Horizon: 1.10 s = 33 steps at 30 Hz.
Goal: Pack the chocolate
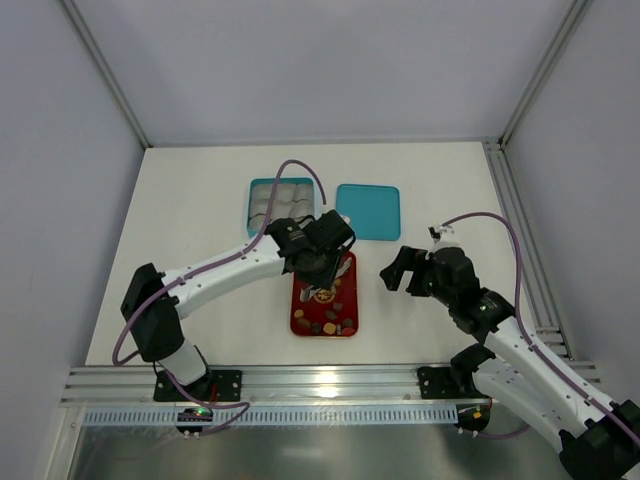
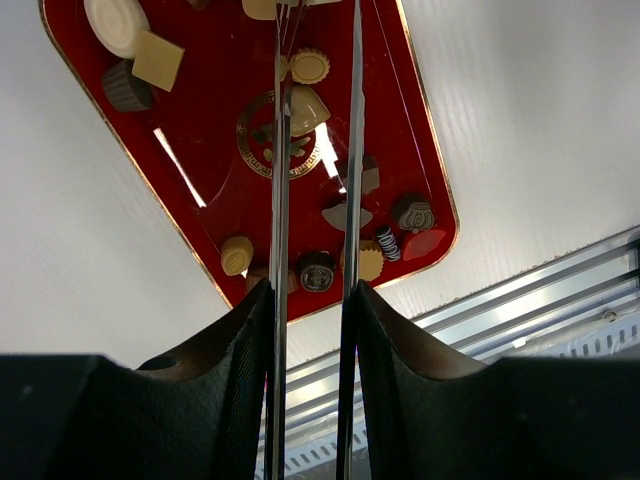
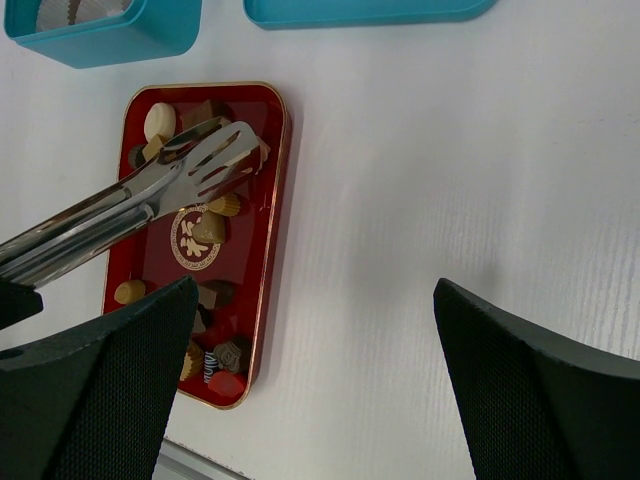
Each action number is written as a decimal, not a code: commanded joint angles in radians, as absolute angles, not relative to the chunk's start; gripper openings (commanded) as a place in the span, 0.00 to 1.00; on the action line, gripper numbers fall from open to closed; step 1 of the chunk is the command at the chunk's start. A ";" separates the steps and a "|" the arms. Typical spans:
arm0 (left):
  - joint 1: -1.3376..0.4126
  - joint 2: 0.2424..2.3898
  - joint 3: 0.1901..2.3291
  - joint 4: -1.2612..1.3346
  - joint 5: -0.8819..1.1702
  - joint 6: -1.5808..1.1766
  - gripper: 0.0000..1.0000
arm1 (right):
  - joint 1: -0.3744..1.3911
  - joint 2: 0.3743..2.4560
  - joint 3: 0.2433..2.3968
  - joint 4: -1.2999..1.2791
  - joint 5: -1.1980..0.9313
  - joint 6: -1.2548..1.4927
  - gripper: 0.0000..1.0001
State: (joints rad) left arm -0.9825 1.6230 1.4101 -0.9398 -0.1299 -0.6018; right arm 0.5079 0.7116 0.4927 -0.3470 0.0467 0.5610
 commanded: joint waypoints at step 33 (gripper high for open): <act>-0.996 1.605 1.514 -0.985 -0.149 -0.583 0.16 | 0.512 0.689 0.477 -0.330 0.071 0.574 1.00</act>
